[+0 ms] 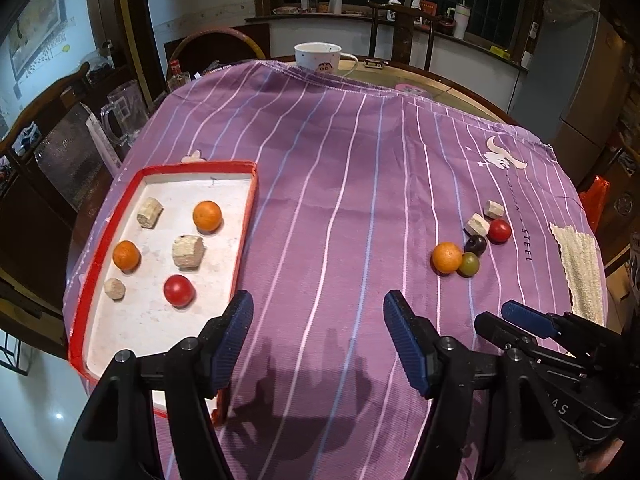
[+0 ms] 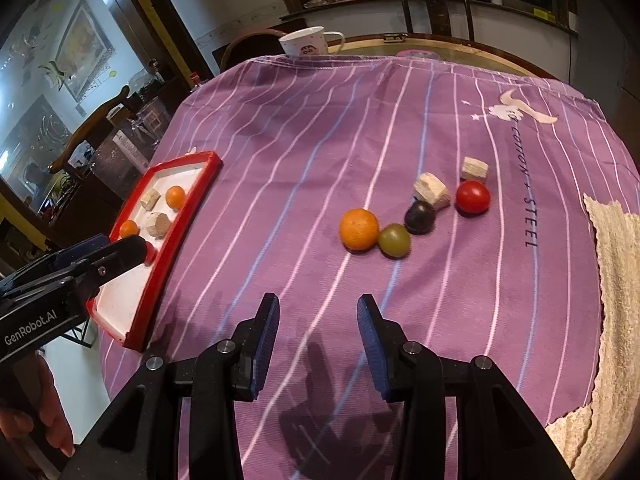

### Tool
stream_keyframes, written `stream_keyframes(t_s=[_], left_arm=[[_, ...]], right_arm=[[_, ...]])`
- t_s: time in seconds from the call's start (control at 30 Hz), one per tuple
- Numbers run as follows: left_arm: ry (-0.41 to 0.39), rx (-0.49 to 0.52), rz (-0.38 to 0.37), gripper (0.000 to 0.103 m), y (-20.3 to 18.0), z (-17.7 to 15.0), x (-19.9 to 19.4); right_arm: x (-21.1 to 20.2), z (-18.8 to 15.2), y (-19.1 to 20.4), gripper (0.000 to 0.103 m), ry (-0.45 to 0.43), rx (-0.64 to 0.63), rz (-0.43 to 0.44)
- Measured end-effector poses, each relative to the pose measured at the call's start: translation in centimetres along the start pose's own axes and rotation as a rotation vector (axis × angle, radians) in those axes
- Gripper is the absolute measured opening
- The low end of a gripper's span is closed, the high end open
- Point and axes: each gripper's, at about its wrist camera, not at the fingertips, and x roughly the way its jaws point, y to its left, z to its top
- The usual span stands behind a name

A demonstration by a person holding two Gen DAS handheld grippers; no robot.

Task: Organize fruits
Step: 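Withdraw both tools from the tray toward the remaining fruit, then close left tool on an orange while right tool grasps a red tomato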

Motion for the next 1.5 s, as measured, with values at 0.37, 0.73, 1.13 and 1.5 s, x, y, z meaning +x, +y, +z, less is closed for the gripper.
stream_keyframes(t_s=[0.37,0.73,1.13,1.5], left_arm=[[0.106,-0.018,-0.055,0.068,-1.0,-0.7,4.4],[0.151,0.045,-0.153,0.068,-4.3,0.7,8.4],[0.148,0.238,-0.289,0.051,-10.6,2.4,12.5],[0.165,0.215,-0.362,0.046,-10.3,3.4,14.2]], right_arm=[[0.6,-0.3,-5.7,0.045,0.004,0.136,-0.047],[1.0,2.7,-11.1,0.045,-0.034,0.197,-0.117],[4.2,5.7,-12.6,0.045,-0.034,0.102,-0.165],[6.4,7.1,-12.8,0.044,-0.018,0.078,-0.153]])
